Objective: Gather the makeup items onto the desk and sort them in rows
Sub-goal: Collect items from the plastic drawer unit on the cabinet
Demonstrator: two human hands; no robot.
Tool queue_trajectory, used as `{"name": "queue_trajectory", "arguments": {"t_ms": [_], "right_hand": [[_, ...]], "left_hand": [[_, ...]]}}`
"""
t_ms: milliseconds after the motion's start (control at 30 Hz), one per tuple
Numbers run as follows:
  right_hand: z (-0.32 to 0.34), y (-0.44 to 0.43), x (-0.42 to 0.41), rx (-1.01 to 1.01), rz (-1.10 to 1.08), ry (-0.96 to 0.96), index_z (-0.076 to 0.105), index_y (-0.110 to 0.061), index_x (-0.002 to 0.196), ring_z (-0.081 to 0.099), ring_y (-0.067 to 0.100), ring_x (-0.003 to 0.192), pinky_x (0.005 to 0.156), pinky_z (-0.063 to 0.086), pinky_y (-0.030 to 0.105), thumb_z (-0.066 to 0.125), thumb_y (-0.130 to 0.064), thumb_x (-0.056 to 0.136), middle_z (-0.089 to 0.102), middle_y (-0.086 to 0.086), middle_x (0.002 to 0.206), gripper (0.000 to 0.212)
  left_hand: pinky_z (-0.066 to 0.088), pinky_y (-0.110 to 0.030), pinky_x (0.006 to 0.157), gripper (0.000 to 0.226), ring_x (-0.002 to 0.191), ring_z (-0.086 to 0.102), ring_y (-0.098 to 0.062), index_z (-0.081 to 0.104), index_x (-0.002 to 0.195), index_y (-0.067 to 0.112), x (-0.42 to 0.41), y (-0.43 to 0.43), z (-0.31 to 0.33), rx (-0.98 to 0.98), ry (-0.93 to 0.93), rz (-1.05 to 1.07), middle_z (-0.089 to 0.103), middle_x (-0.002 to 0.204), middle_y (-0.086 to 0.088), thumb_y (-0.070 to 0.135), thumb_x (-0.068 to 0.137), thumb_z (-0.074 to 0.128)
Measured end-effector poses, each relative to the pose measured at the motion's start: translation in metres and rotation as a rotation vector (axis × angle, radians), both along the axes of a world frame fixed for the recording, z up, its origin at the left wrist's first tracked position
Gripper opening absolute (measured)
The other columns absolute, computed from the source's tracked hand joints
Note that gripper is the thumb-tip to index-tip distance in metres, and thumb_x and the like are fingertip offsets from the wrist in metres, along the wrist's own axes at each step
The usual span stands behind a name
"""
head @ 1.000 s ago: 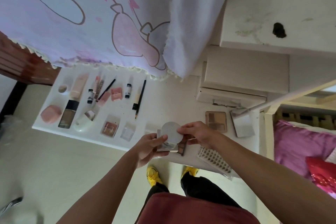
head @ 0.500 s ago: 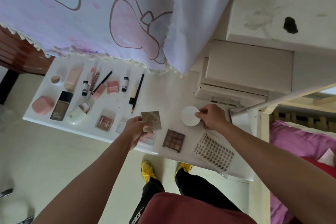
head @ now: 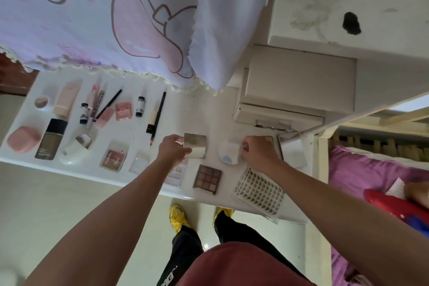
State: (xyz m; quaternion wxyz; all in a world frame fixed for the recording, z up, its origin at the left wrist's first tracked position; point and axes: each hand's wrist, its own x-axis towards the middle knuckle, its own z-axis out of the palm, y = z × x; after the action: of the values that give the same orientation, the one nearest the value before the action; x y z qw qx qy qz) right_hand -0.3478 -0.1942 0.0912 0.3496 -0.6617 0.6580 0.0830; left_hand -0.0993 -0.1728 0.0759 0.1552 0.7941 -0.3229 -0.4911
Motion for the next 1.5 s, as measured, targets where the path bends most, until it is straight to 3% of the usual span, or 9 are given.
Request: {"name": "queue_trajectory", "arguments": {"t_ms": [67, 200, 267, 400, 567, 700, 933, 1167, 1500], "right_hand": [[0.003, 0.003, -0.006, -0.02, -0.001, -0.018, 0.062, -0.021, 0.087, 0.056, 0.019, 0.079, 0.064, 0.036, 0.026, 0.062, -0.021, 0.086, 0.06, -0.003, 0.081, 0.001], [0.006, 0.007, -0.013, -0.04, -0.003, -0.033, 0.05, -0.024, 0.07, 0.057, 0.021, 0.076, 0.061, 0.039, 0.03, 0.066, -0.024, 0.084, 0.059, -0.002, 0.076, 0.021], [0.009, 0.008, -0.013, -0.043, 0.027, -0.018, 0.063, -0.019, 0.085, 0.062, 0.023, 0.085, 0.069, 0.046, 0.032, 0.065, -0.025, 0.084, 0.066, 0.002, 0.086, 0.006], [0.021, 0.009, 0.007, -0.065, 0.115, 0.012, 0.064, -0.019, 0.121, 0.063, 0.027, 0.103, 0.083, 0.049, 0.032, 0.057, -0.03, 0.089, 0.07, 0.005, 0.111, 0.034], [0.043, 0.019, 0.059, -0.085, 0.286, 0.007, 0.058, -0.025, 0.127, 0.062, 0.025, 0.106, 0.088, 0.047, 0.034, 0.054, -0.039, 0.092, 0.068, 0.0, 0.116, 0.038], [0.062, 0.038, 0.124, -0.104, 0.484, -0.011, 0.056, -0.022, 0.13, 0.061, 0.025, 0.109, 0.091, 0.047, 0.033, 0.053, -0.038, 0.094, 0.065, 0.002, 0.122, 0.039], [0.094, 0.121, 0.284, -0.237, 0.845, -0.005, 0.058, -0.021, 0.128, 0.06, 0.025, 0.112, 0.09, 0.048, 0.033, 0.055, -0.038, 0.094, 0.064, 0.002, 0.125, 0.038], [0.108, 0.283, 0.457, -0.204, 1.209, -0.055, 0.053, -0.024, 0.133, 0.058, 0.026, 0.115, 0.09, 0.043, 0.03, 0.054, -0.037, 0.094, 0.062, 0.003, 0.126, 0.042], [0.111, 0.523, 0.64, -0.224, 1.821, -0.053, 0.051, -0.023, 0.135, 0.056, 0.027, 0.117, 0.091, 0.044, 0.032, 0.054, -0.04, 0.094, 0.059, 0.004, 0.131, 0.045]], "left_hand": [[0.053, -0.033, 0.087, 0.047, 0.1, 0.066, -0.027, 0.064, 0.118, 0.005, -0.002, -0.002, -0.004, 0.003, -0.13, -0.123, 0.068, 0.113, -0.012, 0.012, 0.073, 0.08], [0.044, -0.025, 0.075, 0.036, 0.096, 0.062, -0.023, 0.067, 0.105, 0.005, -0.012, -0.007, -0.002, 0.002, -0.242, -0.214, 0.069, 0.107, -0.009, 0.014, 0.073, 0.079], [0.042, -0.024, 0.073, 0.032, 0.091, 0.061, -0.02, 0.068, 0.099, 0.006, -0.015, -0.005, 0.0, -0.008, -0.266, -0.249, 0.07, 0.104, -0.006, 0.015, 0.071, 0.081], [0.046, -0.028, 0.085, 0.032, 0.105, 0.061, -0.022, 0.065, 0.108, 0.01, -0.007, 0.013, 0.008, -0.068, -0.3, -0.199, 0.065, 0.114, -0.004, 0.02, 0.079, 0.075], [0.05, -0.037, 0.093, 0.027, 0.104, 0.063, -0.022, 0.066, 0.107, 0.017, 0.033, 0.056, 0.035, -0.097, -0.33, -0.166, 0.068, 0.113, -0.005, 0.025, 0.082, 0.069], [0.05, -0.035, 0.091, 0.024, 0.101, 0.065, -0.025, 0.069, 0.103, 0.017, 0.091, 0.111, 0.061, -0.142, -0.418, -0.118, 0.069, 0.113, -0.007, 0.029, 0.082, 0.068], [0.051, -0.035, 0.086, 0.024, 0.1, 0.063, -0.025, 0.066, 0.103, 0.022, 0.214, 0.264, 0.098, -0.097, -0.511, 0.143, 0.07, 0.102, -0.004, 0.032, 0.081, 0.068], [0.051, -0.034, 0.08, 0.026, 0.098, 0.061, -0.022, 0.062, 0.109, 0.022, 0.319, 0.486, 0.121, 0.008, -0.593, 0.45, 0.067, 0.1, -0.002, 0.034, 0.085, 0.065], [0.052, -0.035, 0.079, 0.027, 0.1, 0.06, -0.024, 0.063, 0.109, 0.021, 0.352, 0.754, 0.113, 0.159, -0.573, 1.016, 0.069, 0.098, -0.003, 0.033, 0.085, 0.065]]}}
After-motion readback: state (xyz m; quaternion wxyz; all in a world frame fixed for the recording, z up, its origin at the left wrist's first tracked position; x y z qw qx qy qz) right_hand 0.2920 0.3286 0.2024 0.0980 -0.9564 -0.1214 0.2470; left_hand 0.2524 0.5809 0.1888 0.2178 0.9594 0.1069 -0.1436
